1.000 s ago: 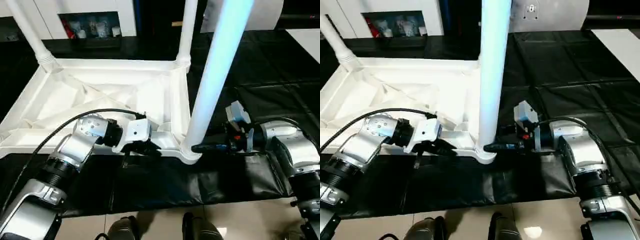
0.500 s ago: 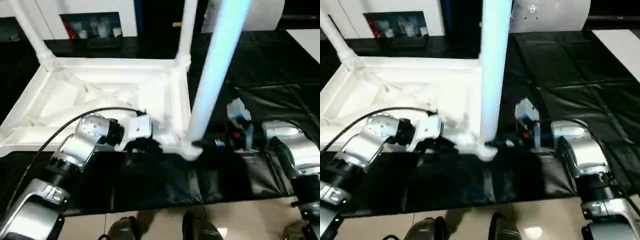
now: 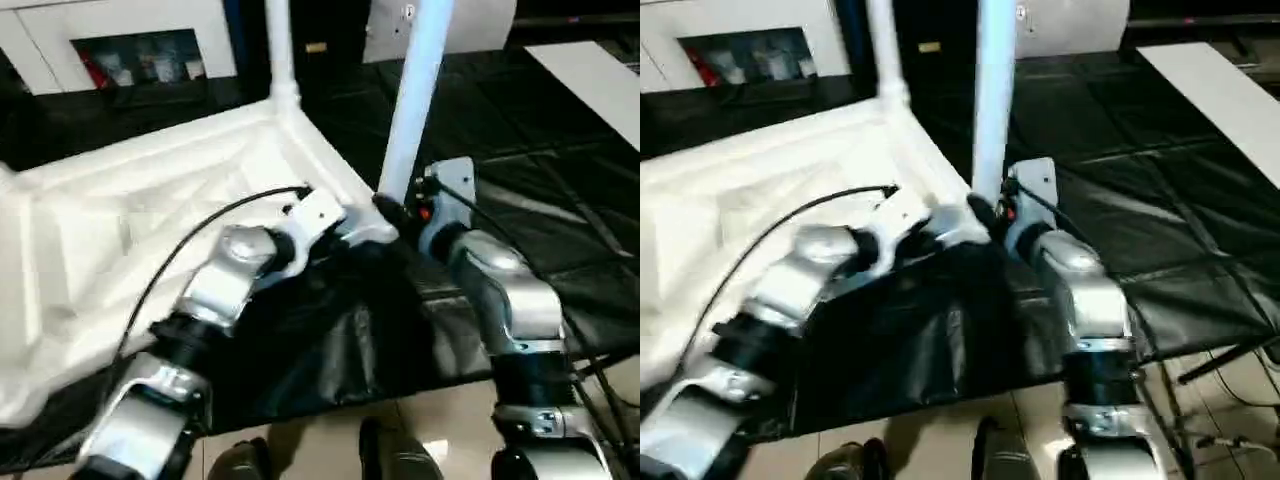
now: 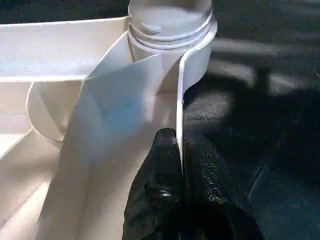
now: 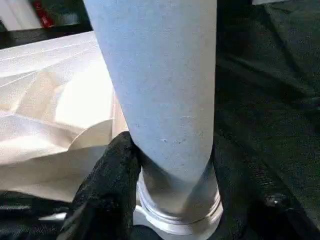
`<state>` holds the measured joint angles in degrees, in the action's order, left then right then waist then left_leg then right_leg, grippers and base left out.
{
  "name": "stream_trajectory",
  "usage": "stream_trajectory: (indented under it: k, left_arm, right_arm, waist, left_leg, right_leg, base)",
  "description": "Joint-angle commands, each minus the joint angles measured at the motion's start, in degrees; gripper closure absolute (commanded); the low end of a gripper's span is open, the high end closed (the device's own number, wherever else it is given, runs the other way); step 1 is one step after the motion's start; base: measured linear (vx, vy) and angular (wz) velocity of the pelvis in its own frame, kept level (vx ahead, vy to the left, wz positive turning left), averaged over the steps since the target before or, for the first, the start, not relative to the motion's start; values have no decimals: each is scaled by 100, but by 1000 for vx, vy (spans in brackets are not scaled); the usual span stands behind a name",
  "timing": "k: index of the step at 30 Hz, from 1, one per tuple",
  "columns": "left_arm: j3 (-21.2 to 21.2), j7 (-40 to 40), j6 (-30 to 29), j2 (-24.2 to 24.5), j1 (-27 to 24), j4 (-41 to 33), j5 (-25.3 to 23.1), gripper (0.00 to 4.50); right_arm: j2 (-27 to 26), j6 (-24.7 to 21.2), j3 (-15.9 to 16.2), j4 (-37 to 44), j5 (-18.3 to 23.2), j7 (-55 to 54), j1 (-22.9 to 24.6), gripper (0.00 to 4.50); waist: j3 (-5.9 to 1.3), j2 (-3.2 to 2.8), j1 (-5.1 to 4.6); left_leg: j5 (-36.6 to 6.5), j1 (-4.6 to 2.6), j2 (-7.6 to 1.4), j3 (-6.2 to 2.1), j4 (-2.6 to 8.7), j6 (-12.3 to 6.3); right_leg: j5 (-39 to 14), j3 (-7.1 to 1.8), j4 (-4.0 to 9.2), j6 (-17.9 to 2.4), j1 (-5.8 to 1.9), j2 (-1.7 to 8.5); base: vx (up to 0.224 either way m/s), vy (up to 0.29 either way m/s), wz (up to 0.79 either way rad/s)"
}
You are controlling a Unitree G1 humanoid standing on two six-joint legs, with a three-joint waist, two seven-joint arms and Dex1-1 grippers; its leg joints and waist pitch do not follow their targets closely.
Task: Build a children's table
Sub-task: Rotate leg to tighten
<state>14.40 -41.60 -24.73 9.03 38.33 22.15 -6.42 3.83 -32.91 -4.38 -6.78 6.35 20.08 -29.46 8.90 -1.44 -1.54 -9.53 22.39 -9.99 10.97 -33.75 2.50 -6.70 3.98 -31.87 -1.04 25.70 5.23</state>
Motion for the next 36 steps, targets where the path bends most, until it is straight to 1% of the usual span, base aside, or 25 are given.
stream_trajectory:
  k: [1,3,5,6,8,9,10,11,12,14,15,16,18,19,21,22,23,25,26,27,30,32,34,35,36]
  left_arm:
    - [15,277,75,-179,140,-217,69,450]
    - [30,178,88,-45,75,-273,37,450]
    - [46,9,174,113,9,-297,43,450]
    - [56,-47,197,163,-15,-312,44,450]
    - [127,-395,371,448,-133,-365,53,450]
    - [147,-491,403,526,-168,-386,55,450]
    - [180,-622,523,643,-208,-380,44,450]
    - [207,-734,615,751,-244,-377,33,450]
    - [240,-869,695,879,-267,-348,20,450]
    - [290,-1005,809,1030,-294,-328,0,450]
    - [328,-1318,1046,1219,-318,-276,61,450]
    - [348,-1425,1250,1287,-335,-249,75,450]
    - [399,-1725,1460,1391,-389,-230,172,450]
    - [485,-2045,1797,1511,-452,-216,242,450]
    - [539,-2264,2043,1595,-489,-207,293,450]
    - [562,-2349,2009,1639,-494,-205,300,450]
    - [621,-2541,2183,1720,-504,-196,321,450]
    - [668,-2741,2311,1785,-510,-199,376,450]
    - [691,-2938,2429,1826,-517,-211,458,450]
    - [706,-3076,2447,1844,-518,-239,527,450]
    - [757,-3257,2566,1846,-503,-281,606,450]
    - [809,-3408,2652,1864,-496,-301,629,450]
    - [835,-3516,2730,1876,-489,-295,660,450]
    - [855,-3590,2781,1882,-477,-286,685,450]
    - [876,-3631,2796,1890,-477,-303,692,450]
  right_arm:
    - [-320,-40,612,-69,369,577,38,186]
    - [-196,-5,632,32,295,761,150,174]
    - [-4,87,646,99,261,949,279,148]
    - [66,124,655,122,266,1023,318,141]
    - [445,351,635,178,305,1382,476,126]
    - [540,406,618,183,320,1454,509,126]
    - [692,590,592,160,336,1641,536,107]
    - [825,741,573,140,362,1824,553,99]
    - [992,813,539,123,415,2076,556,93]
    - [1175,879,514,121,468,2394,568,93]
    - [1553,1120,604,58,486,3049,571,93]
    - [1672,1179,628,49,514,3276,574,93]
    - [1868,1281,663,-10,585,3652,550,93]
    - [2060,1486,723,-113,625,4025,506,93]
    - [2198,1646,780,-211,657,4264,467,93]
    - [2279,1729,821,-262,651,4408,444,93]
    - [2390,1875,872,-320,639,4613,420,93]
    - [2459,1957,896,-391,648,4757,381,93]
    - [2506,2022,923,-470,655,4870,338,93]
    - [2539,2080,943,-543,663,4967,298,93]
    - [2600,2118,1024,-662,716,5303,225,93]
    - [2625,2101,1081,-716,771,5519,191,129]
    - [2633,2068,1116,-774,856,5680,157,132]
    - [2634,1980,1140,-803,953,5822,127,141]
    - [2646,1887,1168,-798,1011,5924,112,154]
  waist:
    - [-473,7,13]
    - [-488,0,28]
    - [-501,7,41]
    - [-502,10,43]
    - [-500,25,60]
    - [-511,31,57]
    - [-509,32,55]
    - [-513,34,58]
    - [-510,34,58]
    - [-497,9,69]
    - [-504,1,98]
    - [-502,39,101]
    - [-494,5,125]
    - [-498,7,142]
    - [-498,6,180]
    - [-504,6,193]
    - [-496,27,206]
    - [-488,12,242]
    - [-487,14,263]
    - [-497,64,281]
    - [-492,41,331]
    - [-490,55,355]
    - [-493,51,363]
    - [-495,64,365]
    - [-496,60,368]
  left_leg:
    - [-1790,-103,-176,-158,431,-370]
    - [-1654,-94,-188,-140,428,-439]
    - [-1524,-91,-191,-126,420,-499]
    - [-1488,-85,-184,-120,416,-524]
    - [-1366,-76,-183,-106,406,-603]
    - [-1276,-38,-177,-115,401,-639]
    - [-1235,-34,-173,-110,400,-658]
    - [-1216,-52,-179,-102,390,-697]
    - [-1181,-50,-181,-107,393,-700]
    - [-1140,-75,-198,-86,386,-741]
    - [-1159,-93,-208,-88,385,-738]
    - [-1137,-93,-213,-79,384,-738]
    - [-1089,-99,-226,-81,389,-748]
    - [-1117,-108,-233,-77,387,-741]
    - [-1100,-111,-249,-73,392,-718]
    - [-1090,-118,-254,-70,392,-714]
    - [-1121,-141,-266,-54,392,-704]
    - [-1154,-148,-277,-50,401,-676]
    - [-1174,-148,-278,-49,404,-653]
    - [-1175,-150,-281,-43,402,-638]
    - [-1175,-169,-290,-36,403,-621]
    - [-1198,-173,-299,-28,404,-621]
    - [-1166,-152,-301,-36,406,-620]
    - [-1155,-149,-300,-37,406,-623]
    - [-1157,-150,-298,-39,404,-627]
  right_leg:
    - [-2776,-133,467,-697,-340,213]
    - [-2343,-169,412,-897,-364,226]
    - [-2110,-182,383,-1016,-382,234]
    - [-2061,-185,381,-1042,-391,233]
    - [-1946,-200,360,-1089,-415,241]
    - [-1890,-196,343,-1108,-458,252]
    - [-1863,-196,341,-1115,-460,253]
    - [-1852,-202,347,-1132,-445,257]
    - [-1837,-198,338,-1148,-452,253]
    - [-1777,-210,330,-1228,-429,239]
    - [-1781,-201,333,-1260,-430,233]
    - [-1735,-210,328,-1265,-434,224]
    - [-1649,-215,307,-1323,-427,221]
    - [-1687,-219,310,-1328,-428,228]
    - [-1653,-227,299,-1365,-424,229]
    - [-1631,-225,293,-1383,-423,224]
    - [-1649,-233,301,-1401,-398,212]
    - [-1719,-239,291,-1395,-395,217]
    - [-1787,-240,296,-1377,-398,218]
    - [-1839,-245,296,-1364,-398,226]
    - [-1891,-254,287,-1373,-377,223]
    - [-1904,-260,292,-1370,-373,224]
    - [-1900,-258,282,-1354,-387,234]
    - [-1908,-258,280,-1341,-388,233]
    - [-1926,-256,281,-1340,-389,236]
  base:
    - [0,0,0]
    - [0,0,0]
    - [0,0,0]
    - [0,0,0]
    - [0,0,0]
    - [0,0,0]
    - [0,0,0]
    - [0,0,0]
    - [0,0,0]
    - [0,0,0]
    - [0,0,0]
    - [0,0,0]
    - [0,0,0]
    - [0,0,0]
    - [0,0,0]
    - [0,0,0]
    - [0,0,0]
    - [0,0,0]
    - [0,0,0]
    - [0,0,0]
    - [0,0,0]
    - [0,0,0]
    - [0,0,0]
    - [0,0,0]
    - [0,0,0]
